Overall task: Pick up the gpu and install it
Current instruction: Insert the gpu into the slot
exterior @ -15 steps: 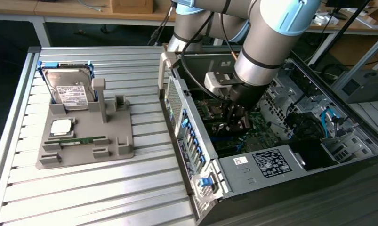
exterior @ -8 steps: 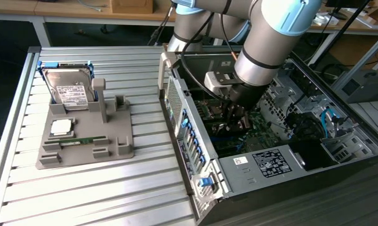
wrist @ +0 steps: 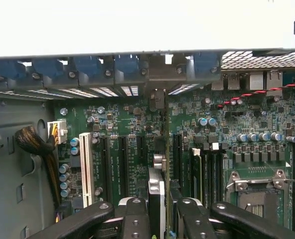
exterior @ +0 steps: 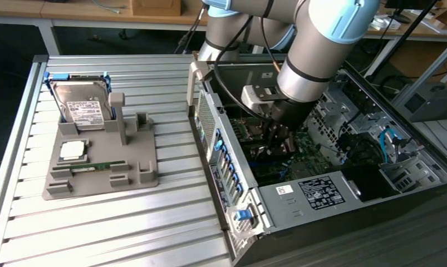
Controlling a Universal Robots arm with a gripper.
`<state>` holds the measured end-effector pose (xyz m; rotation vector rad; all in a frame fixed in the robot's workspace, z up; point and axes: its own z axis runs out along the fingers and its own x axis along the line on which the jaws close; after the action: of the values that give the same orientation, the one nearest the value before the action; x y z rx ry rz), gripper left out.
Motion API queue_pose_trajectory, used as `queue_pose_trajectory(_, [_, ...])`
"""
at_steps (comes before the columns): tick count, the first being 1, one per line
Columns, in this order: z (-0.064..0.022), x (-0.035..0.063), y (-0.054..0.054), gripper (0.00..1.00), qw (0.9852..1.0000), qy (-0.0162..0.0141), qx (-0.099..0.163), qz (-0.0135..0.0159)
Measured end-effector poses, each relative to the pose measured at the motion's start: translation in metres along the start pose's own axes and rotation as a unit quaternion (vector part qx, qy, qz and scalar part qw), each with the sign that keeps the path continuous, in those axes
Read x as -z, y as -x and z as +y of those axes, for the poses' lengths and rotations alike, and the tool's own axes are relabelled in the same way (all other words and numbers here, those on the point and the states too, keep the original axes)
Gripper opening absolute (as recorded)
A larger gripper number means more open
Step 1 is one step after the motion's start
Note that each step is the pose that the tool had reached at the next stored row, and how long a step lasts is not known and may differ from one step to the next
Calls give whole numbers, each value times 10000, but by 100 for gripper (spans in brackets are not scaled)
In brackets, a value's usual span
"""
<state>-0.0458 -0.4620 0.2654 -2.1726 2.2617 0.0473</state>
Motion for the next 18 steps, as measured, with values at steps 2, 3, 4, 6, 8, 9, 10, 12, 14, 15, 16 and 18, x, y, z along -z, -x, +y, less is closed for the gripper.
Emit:
queue_pose_trajectory(2, [0, -12, 0, 27, 10000, 0, -1, 0])
queue_pose_trajectory(3, [0, -15, -1, 27, 10000, 0, -1, 1])
queue_pose_trajectory(4, [1, -18, -1, 27, 10000, 0, -1, 1])
queue_pose_trajectory(6, [2, -23, -1, 27, 10000, 0, -2, 1])
queue_pose_trajectory(8, [3, -24, -1, 27, 10000, 0, -3, 1])
queue_pose_trajectory(9, [3, -25, -1, 27, 10000, 0, -2, 1])
queue_pose_trajectory(10, [3, -25, -1, 27, 10000, 0, -2, 1])
queue_pose_trajectory(12, [3, -25, -1, 27, 10000, 0, -2, 0])
queue_pose_trajectory(14, [3, -25, -1, 27, 10000, 0, -2, 1])
queue_pose_trajectory(15, [3, -25, -1, 27, 10000, 0, -2, 1])
queue_pose_trajectory(16, [3, -25, -1, 27, 10000, 0, -3, 2])
queue_pose_trajectory(18, [2, -26, 0, 27, 10000, 0, -2, 4])
